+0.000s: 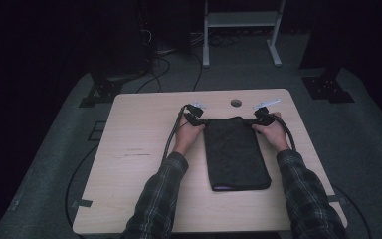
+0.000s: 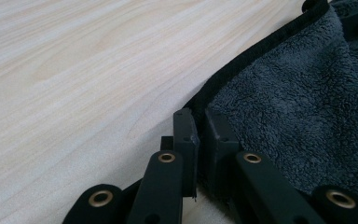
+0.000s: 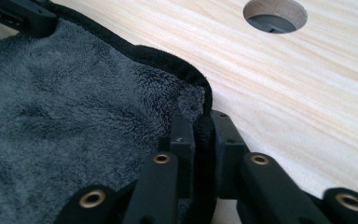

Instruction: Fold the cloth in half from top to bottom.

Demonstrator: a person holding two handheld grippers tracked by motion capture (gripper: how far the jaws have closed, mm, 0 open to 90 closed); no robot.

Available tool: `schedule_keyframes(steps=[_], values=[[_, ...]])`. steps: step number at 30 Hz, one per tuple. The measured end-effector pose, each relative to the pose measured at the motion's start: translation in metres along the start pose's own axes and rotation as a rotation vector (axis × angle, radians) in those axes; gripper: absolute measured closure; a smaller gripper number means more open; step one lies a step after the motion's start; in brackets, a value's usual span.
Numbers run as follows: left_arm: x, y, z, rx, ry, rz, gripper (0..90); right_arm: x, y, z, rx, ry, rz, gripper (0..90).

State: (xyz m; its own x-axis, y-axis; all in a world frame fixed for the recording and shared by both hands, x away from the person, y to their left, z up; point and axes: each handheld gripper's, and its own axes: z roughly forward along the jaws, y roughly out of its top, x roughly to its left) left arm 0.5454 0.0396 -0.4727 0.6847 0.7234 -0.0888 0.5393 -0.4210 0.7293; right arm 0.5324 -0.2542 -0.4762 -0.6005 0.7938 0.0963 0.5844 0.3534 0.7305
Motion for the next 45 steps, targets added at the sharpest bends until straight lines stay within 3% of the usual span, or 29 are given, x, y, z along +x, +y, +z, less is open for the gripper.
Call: schedule_keyframes(steps=[4,8,17,22,28,34,45], values=[[0.001,-0.002,-0.003,-0.009,-0.007,-0.022,85.0,0.002,0.002,-0.003,0.026,-0.016,0.024,82.7],[0.003,0.000,-0.011,-0.043,-0.021,-0.037,85.1,0.003,0.006,-0.011,0.004,-0.018,0.023,82.8],[-0.001,0.008,-0.041,-0.134,-0.087,-0.004,85.1,0.008,0.010,-0.038,-0.073,0.025,0.012,82.7],[-0.010,0.005,-0.055,-0.157,-0.129,0.014,85.0,0.010,0.001,-0.053,-0.106,0.061,0.027,82.7],[-0.020,0.000,-0.070,-0.166,-0.169,0.015,85.0,0.017,-0.010,-0.066,-0.131,0.093,0.013,82.6],[-0.033,-0.011,-0.084,-0.171,-0.232,0.014,85.0,0.024,-0.022,-0.077,-0.151,0.105,0.001,82.5],[-0.060,-0.043,-0.103,-0.161,-0.307,0.028,85.0,0.040,-0.048,-0.093,-0.168,0.126,0.002,82.4]])
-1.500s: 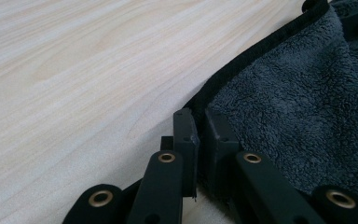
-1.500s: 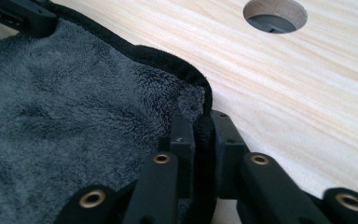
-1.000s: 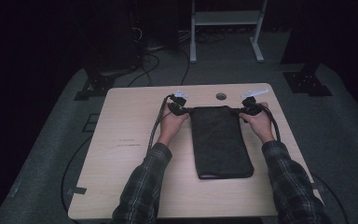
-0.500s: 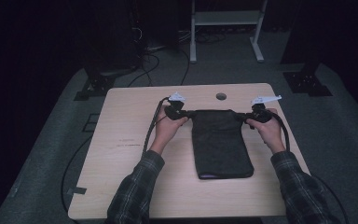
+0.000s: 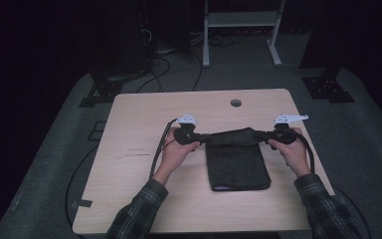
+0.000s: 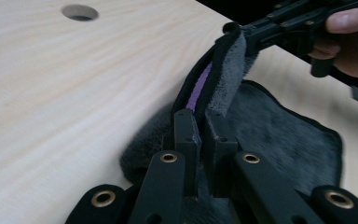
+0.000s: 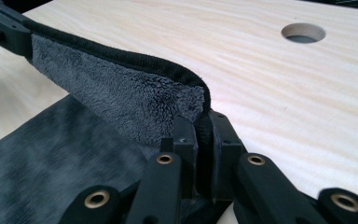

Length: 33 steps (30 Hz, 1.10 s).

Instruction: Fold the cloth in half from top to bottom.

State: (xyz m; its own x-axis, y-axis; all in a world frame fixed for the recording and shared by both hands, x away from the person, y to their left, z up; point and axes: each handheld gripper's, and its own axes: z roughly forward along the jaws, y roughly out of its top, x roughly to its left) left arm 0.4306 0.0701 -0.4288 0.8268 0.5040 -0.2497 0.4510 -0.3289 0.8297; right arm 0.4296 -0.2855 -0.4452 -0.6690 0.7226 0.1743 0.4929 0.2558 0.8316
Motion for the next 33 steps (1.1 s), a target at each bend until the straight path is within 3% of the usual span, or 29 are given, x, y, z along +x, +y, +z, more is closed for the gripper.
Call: schedule_keyframes(steps=[16,25,31,33], values=[[-0.037,-0.029,-0.016,0.034,-0.087,0.019,85.0,0.036,-0.028,-0.038,-0.032,0.035,-0.026,81.9],[-0.057,-0.044,-0.015,0.089,-0.116,0.043,84.9,0.049,-0.049,-0.052,-0.004,0.057,-0.029,81.3],[-0.057,-0.056,-0.010,0.160,-0.112,0.051,83.7,0.055,-0.063,-0.054,0.054,0.068,-0.051,76.8],[-0.058,-0.056,-0.012,0.150,-0.113,0.049,78.2,0.057,-0.066,-0.057,0.058,0.067,-0.059,72.6]])
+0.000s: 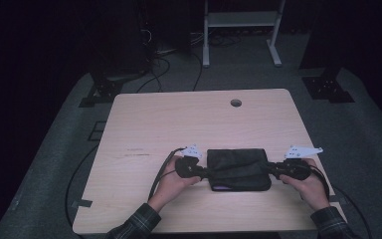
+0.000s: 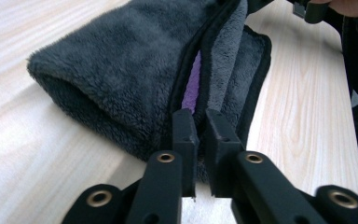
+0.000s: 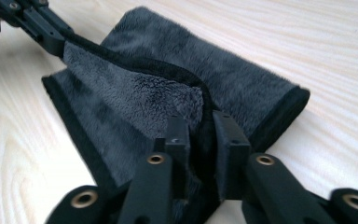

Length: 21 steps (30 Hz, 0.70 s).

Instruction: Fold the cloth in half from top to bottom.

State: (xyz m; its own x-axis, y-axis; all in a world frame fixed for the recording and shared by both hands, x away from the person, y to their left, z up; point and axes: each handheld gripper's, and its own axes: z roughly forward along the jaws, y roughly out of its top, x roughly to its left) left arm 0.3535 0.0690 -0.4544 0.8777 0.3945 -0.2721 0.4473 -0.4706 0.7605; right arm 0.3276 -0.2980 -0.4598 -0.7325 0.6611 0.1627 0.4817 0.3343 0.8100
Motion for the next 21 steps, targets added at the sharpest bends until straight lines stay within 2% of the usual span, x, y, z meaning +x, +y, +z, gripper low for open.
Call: schedule_keyframes(steps=[3,7,10,12,15,19,21], values=[[-0.002,0.006,-0.012,-0.040,0.012,0.003,71.5,0.003,0.000,-0.010,-0.026,0.000,0.003,69.9],[-0.003,0.015,-0.026,-0.088,0.027,0.017,71.6,0.006,0.005,-0.024,-0.087,0.007,-0.005,70.4],[0.001,0.019,-0.028,-0.103,0.037,0.020,73.8,0.007,0.012,-0.027,-0.120,0.000,-0.015,72.6],[0.005,0.020,-0.024,-0.105,0.043,0.013,75.7,0.005,0.016,-0.024,-0.113,-0.011,-0.015,76.1],[0.008,0.021,-0.013,-0.097,0.041,0.008,77.0,0.003,0.018,-0.012,-0.075,-0.014,-0.021,79.9],[0.002,0.020,0.002,-0.077,0.019,0.011,76.9,0.003,0.014,-0.001,-0.013,-0.002,-0.031,81.3],[-0.003,0.018,0.008,-0.053,0.000,0.022,76.8,0.005,0.010,0.000,0.001,0.009,-0.028,81.7]])
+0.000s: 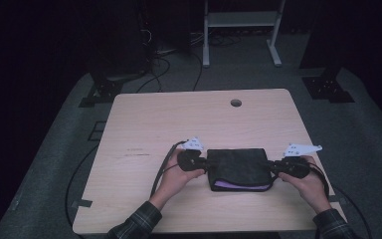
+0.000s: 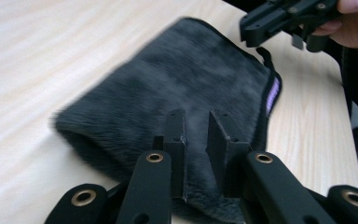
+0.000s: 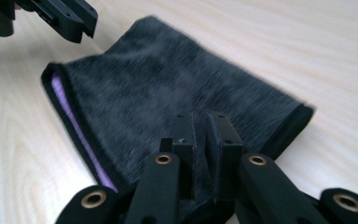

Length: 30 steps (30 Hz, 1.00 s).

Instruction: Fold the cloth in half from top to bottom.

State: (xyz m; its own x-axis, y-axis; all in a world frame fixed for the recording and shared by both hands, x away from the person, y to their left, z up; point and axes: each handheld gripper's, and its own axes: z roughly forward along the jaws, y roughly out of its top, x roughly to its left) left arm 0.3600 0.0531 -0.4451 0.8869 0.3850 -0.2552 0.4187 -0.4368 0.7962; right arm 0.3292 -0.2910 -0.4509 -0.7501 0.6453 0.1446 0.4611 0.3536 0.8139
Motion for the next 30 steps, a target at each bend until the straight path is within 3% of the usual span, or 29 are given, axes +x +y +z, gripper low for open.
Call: schedule_keyframes(steps=[4,8,12,14,17,23,26,30], values=[[-0.010,-0.012,0.011,0.069,-0.029,0.019,77.3,0.005,-0.012,0.001,0.056,0.011,-0.013,81.9],[-0.016,-0.022,0.017,0.142,-0.010,0.061,77.9,0.012,-0.023,0.004,0.126,0.016,-0.045,82.0],[-0.020,-0.026,0.015,0.143,0.013,0.087,78.4,0.019,-0.026,0.004,0.146,0.022,-0.073,81.7],[-0.021,-0.026,0.013,0.138,0.008,0.077,76.4,0.022,-0.025,0.004,0.156,0.007,-0.110,80.0],[-0.022,-0.024,0.005,0.124,0.015,0.079,63.9,0.022,-0.022,0.002,0.125,0.001,-0.097,63.8],[-0.019,-0.026,-0.018,0.094,0.090,0.059,42.5,0.014,-0.020,-0.001,0.046,-0.062,-0.070,39.6],[-0.013,-0.033,-0.030,0.085,0.156,0.060,32.6,0.011,-0.020,-0.003,0.025,-0.103,-0.048,30.9],[-0.006,-0.044,-0.046,0.086,0.223,0.039,23.6,0.007,-0.022,-0.008,0.011,-0.146,-0.042,27.3]])
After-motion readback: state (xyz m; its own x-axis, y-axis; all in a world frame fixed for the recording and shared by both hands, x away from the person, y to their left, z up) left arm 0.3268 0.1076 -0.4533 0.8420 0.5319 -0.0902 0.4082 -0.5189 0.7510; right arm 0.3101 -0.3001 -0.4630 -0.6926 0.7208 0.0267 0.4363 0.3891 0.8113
